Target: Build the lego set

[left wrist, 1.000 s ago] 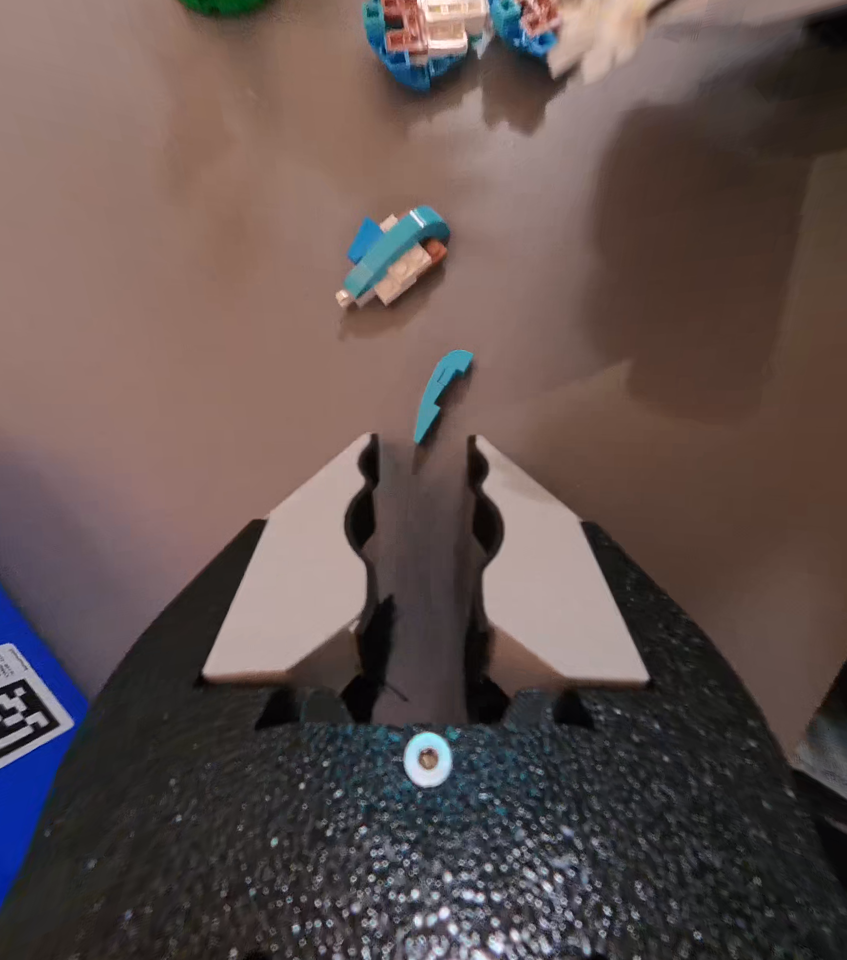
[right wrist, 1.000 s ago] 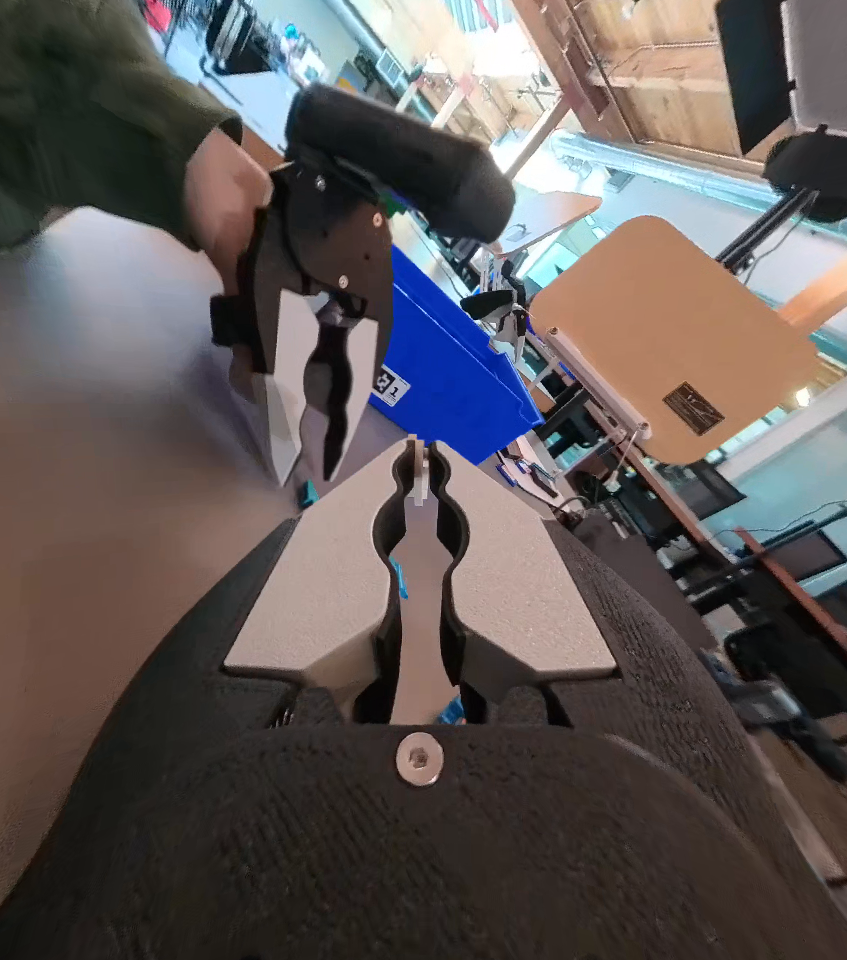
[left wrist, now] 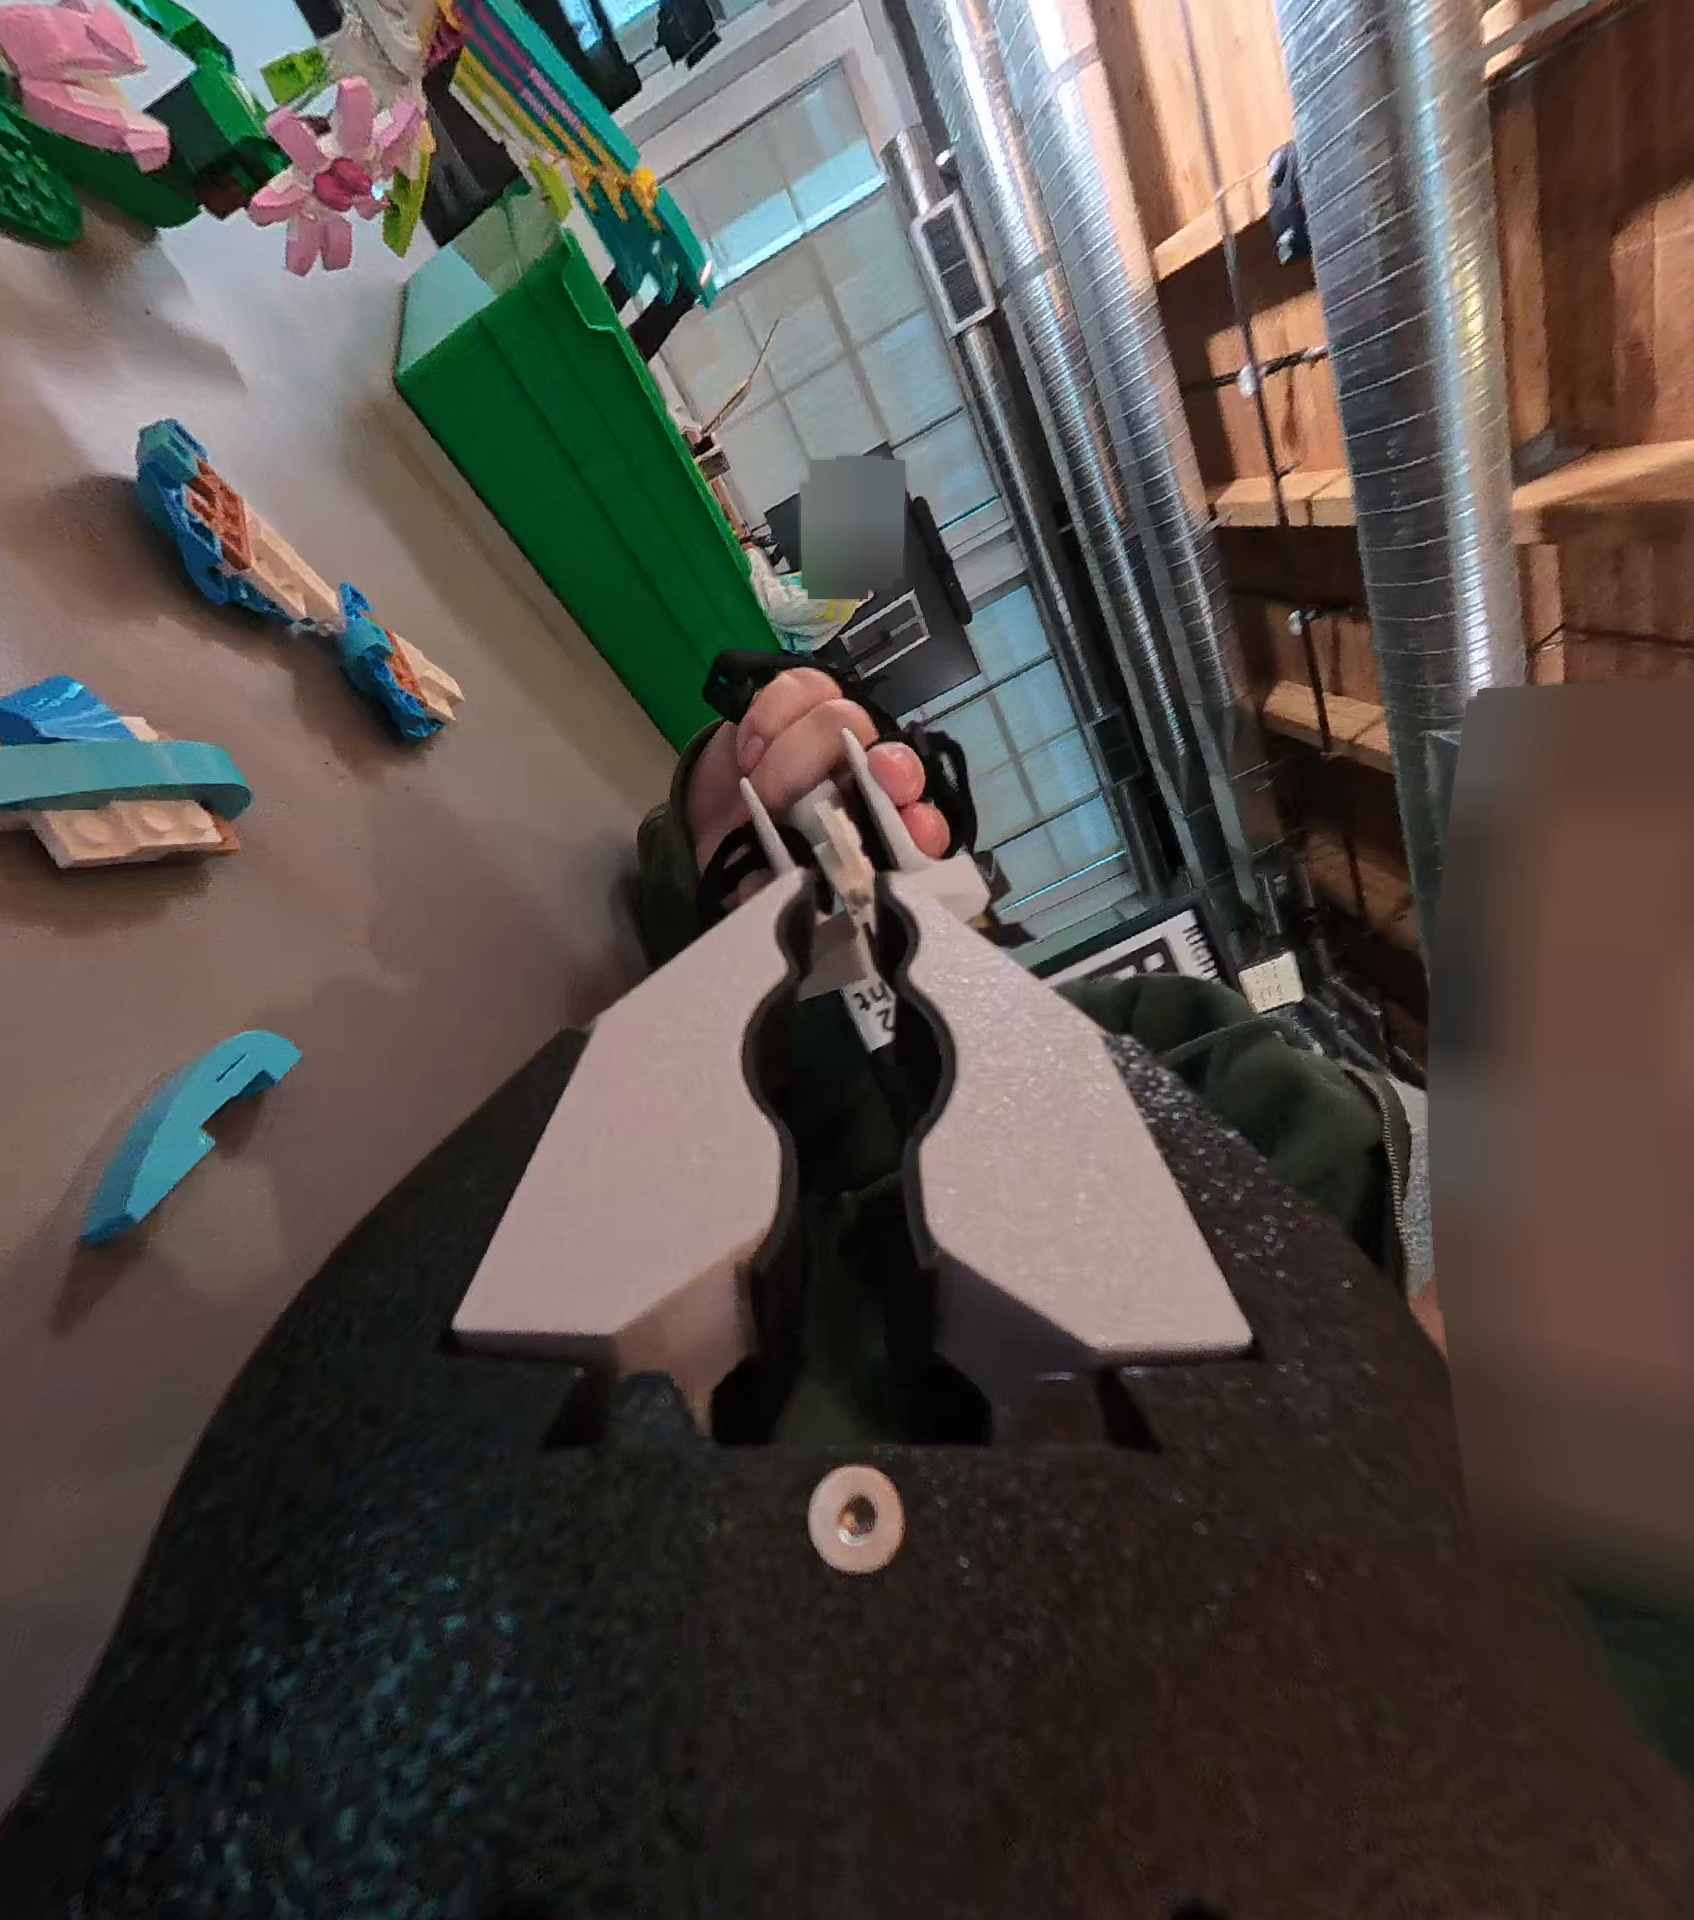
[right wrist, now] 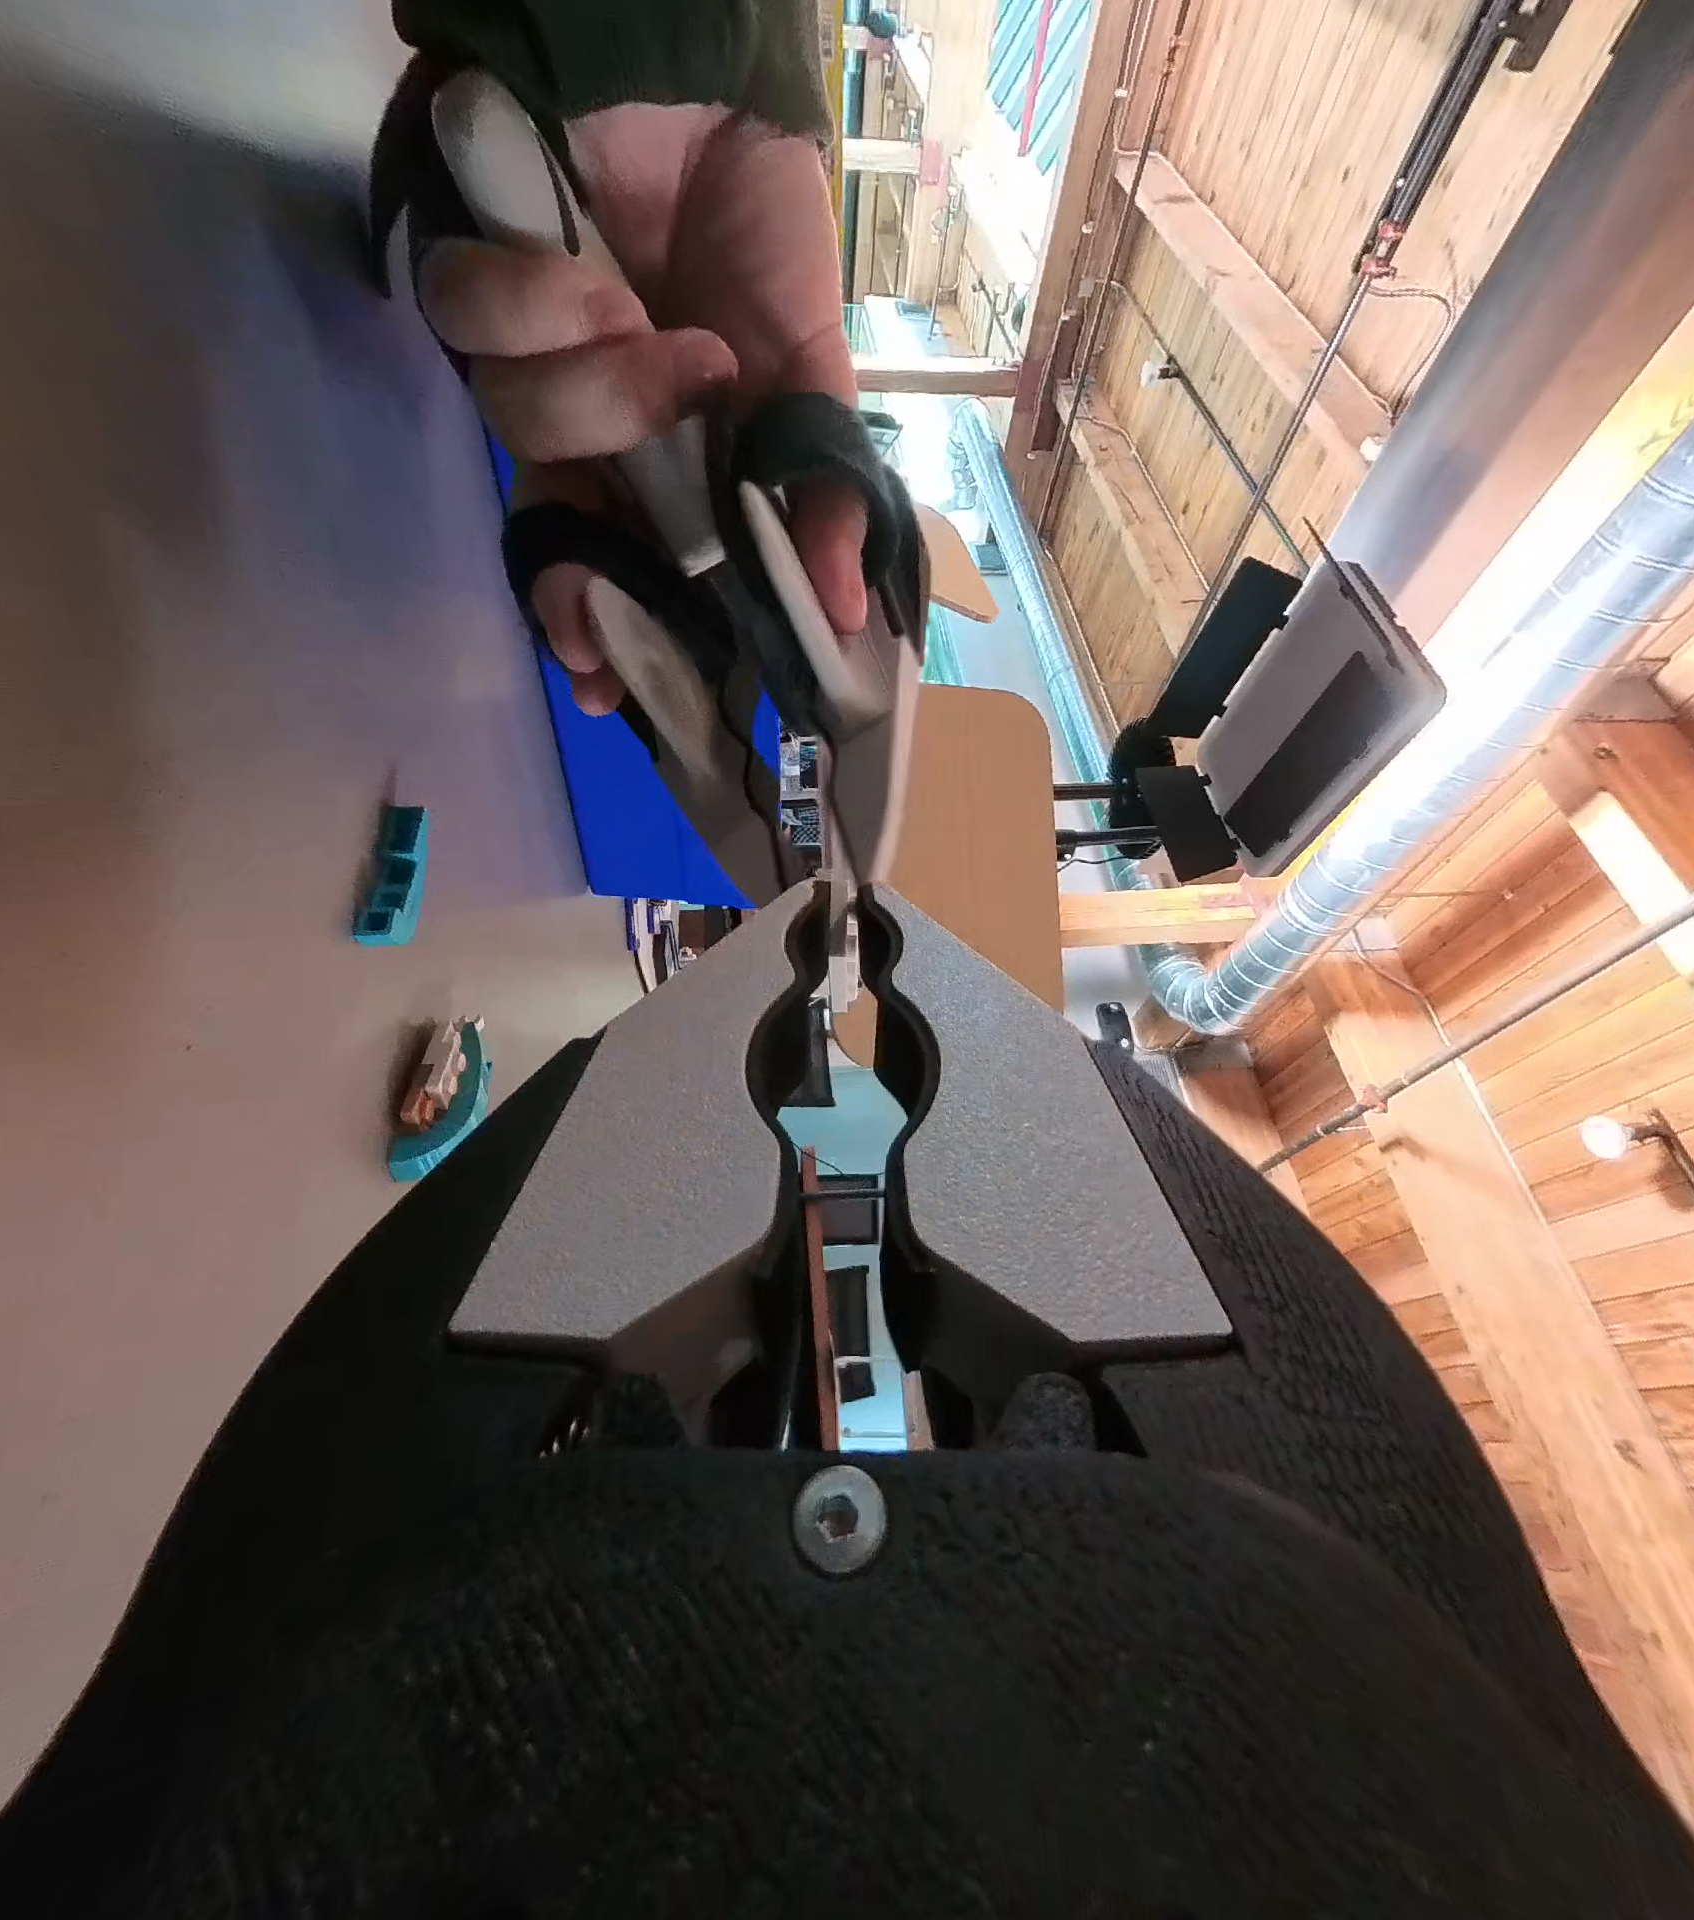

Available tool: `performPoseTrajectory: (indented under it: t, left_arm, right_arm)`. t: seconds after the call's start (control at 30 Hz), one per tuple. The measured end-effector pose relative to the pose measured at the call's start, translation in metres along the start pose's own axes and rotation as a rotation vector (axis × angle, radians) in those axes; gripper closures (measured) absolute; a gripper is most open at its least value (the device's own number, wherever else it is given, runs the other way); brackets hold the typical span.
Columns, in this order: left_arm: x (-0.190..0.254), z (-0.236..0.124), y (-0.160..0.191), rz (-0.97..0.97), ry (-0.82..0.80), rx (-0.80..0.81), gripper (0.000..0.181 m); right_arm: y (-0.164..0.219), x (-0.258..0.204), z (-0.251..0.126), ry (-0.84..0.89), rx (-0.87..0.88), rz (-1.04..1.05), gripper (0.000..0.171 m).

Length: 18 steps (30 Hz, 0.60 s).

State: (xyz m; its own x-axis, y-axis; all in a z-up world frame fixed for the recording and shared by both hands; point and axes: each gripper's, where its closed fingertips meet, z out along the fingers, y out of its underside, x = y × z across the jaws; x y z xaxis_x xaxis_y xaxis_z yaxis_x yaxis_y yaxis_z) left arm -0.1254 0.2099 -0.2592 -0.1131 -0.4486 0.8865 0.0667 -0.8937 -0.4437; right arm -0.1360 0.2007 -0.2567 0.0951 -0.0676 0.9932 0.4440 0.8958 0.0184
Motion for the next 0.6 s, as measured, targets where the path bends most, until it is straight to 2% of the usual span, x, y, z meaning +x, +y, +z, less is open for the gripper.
performPoseTrajectory:
  t: [0.17, 0.3, 0.37, 0.47, 0.53, 0.57, 0.6]
  left_arm:
    - [-0.004, 0.0, 0.001, 0.031, -0.044, -0.007, 0.179]
    - [-0.01, -0.003, -0.006, 0.114, -0.119, 0.017, 0.181]
    - [-0.008, -0.004, -0.008, 0.126, -0.121, 0.023, 0.181]
    - [-0.01, -0.006, -0.01, 0.175, -0.157, 0.025, 0.181]
    - [-0.051, -0.021, -0.006, 0.297, -0.456, -0.044, 0.181]
    - [-0.049, -0.02, -0.006, 0.291, -0.431, -0.032, 0.181]
    - [-0.035, -0.014, -0.011, 0.241, -0.325, 0.022, 0.181]
  right_arm:
    - [0.001, -0.006, 0.001, -0.025, -0.009, -0.013, 0.169]
    - [0.008, -0.007, 0.002, -0.052, -0.029, 0.082, 0.156]
    - [0.01, -0.009, 0.002, -0.073, -0.039, 0.091, 0.167]
    - [0.011, -0.006, 0.003, -0.084, -0.072, 0.133, 0.169]
    - [0.009, 0.026, -0.001, 0.034, -0.048, 0.288, 0.171]
    - [0.014, 0.04, -0.004, 0.078, -0.063, 0.334, 0.171]
    - [0.019, 0.045, -0.006, 0.093, -0.076, 0.353, 0.171]
